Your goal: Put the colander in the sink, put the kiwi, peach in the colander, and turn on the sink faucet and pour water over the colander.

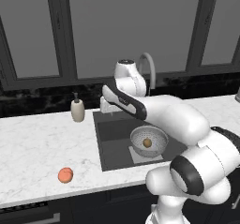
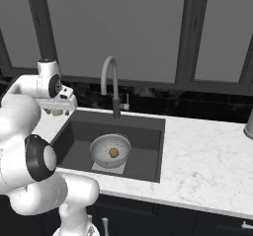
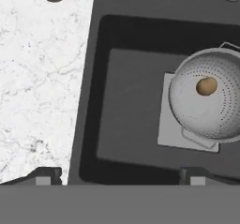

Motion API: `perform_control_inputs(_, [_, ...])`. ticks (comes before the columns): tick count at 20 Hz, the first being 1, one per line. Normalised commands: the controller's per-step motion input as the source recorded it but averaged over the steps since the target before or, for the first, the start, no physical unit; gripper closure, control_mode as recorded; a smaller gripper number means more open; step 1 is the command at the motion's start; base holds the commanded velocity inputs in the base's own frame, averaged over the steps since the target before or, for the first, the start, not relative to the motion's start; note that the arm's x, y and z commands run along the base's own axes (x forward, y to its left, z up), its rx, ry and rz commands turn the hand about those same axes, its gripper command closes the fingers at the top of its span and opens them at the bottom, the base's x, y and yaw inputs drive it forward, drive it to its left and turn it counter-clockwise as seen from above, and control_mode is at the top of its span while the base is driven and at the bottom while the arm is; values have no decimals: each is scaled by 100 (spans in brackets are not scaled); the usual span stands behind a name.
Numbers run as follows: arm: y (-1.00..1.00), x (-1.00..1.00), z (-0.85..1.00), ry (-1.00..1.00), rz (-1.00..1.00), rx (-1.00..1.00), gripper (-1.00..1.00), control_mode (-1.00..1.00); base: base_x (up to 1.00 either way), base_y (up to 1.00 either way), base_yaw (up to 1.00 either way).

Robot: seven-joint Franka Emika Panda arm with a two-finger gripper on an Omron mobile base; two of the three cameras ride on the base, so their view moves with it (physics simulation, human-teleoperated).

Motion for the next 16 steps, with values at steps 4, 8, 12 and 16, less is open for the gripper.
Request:
perform_control_inputs(4, [85,4,0,26,35,-9,-100,-100,0,0,0])
perform_control_inputs(8, [92,-17,0,15,35,-4,-100,-100,0,0,0])
perform_control_inputs(12, [71,-49,-11,8,26,0,-100,-100,0,0,0])
perform_control_inputs(16, [53,-58,-28,3,25,1,-100,-100,0,0,0])
